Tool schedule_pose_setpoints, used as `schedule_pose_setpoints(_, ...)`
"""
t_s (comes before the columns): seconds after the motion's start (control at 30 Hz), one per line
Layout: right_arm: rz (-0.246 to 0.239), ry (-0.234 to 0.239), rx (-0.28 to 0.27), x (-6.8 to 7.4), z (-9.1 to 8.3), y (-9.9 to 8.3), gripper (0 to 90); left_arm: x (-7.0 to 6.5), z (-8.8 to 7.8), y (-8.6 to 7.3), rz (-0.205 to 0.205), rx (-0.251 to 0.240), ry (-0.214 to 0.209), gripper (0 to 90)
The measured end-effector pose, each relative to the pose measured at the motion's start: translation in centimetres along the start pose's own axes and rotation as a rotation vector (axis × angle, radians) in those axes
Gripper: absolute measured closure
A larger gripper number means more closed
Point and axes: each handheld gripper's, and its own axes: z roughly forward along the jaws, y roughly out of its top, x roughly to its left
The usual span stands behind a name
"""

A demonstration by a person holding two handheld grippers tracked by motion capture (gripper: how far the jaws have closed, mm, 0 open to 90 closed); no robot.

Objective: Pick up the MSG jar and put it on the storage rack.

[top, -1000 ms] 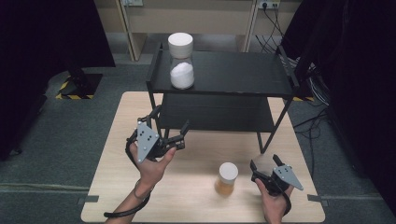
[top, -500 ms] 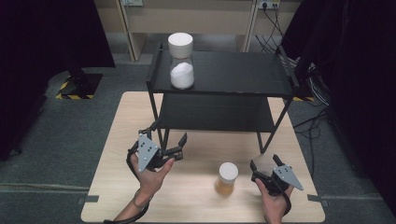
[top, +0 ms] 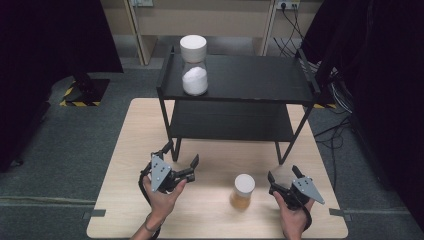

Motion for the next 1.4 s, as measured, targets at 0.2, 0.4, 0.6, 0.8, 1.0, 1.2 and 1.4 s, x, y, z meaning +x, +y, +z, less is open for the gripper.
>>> schedule_pose_setpoints(0.2,-0.002,-0.001,0.000,0.0,0.0,0.0,6.7,0.1,-0.2,-1.0,-0.012,0.041,0.003,6.0)
schedule_pose_setpoints(0.4,-0.001,0.000,0.000,0.0,0.0,0.0,6.7,0.2,-0.3,-2.2,-0.045,0.075,0.015,6.0)
schedule_pose_setpoints(0.6,-0.003,0.001,-0.002,0.0,0.0,0.0,6.7,0.0,-0.1,-3.2,-0.051,0.118,0.015,6.5)
schedule_pose_setpoints(0.8,-0.002,0.002,-0.004,0.0,0.0,-0.1,6.7,0.2,0.1,-4.2,-0.098,0.156,0.022,7.6)
schedule_pose_setpoints(1.0,-0.003,0.003,-0.007,0.0,-0.1,-0.1,6.7,0.4,0.2,-4.6,-0.110,0.176,0.029,7.4)
schedule_pose_setpoints(1.2,-0.005,0.003,-0.010,0.0,-0.1,-0.2,6.7,0.3,0.1,-4.7,-0.096,0.169,0.025,7.2)
schedule_pose_setpoints(1.4,-0.005,0.005,-0.009,0.0,-0.1,-0.2,6.7,0.2,0.1,-4.8,-0.092,0.162,0.024,6.9)
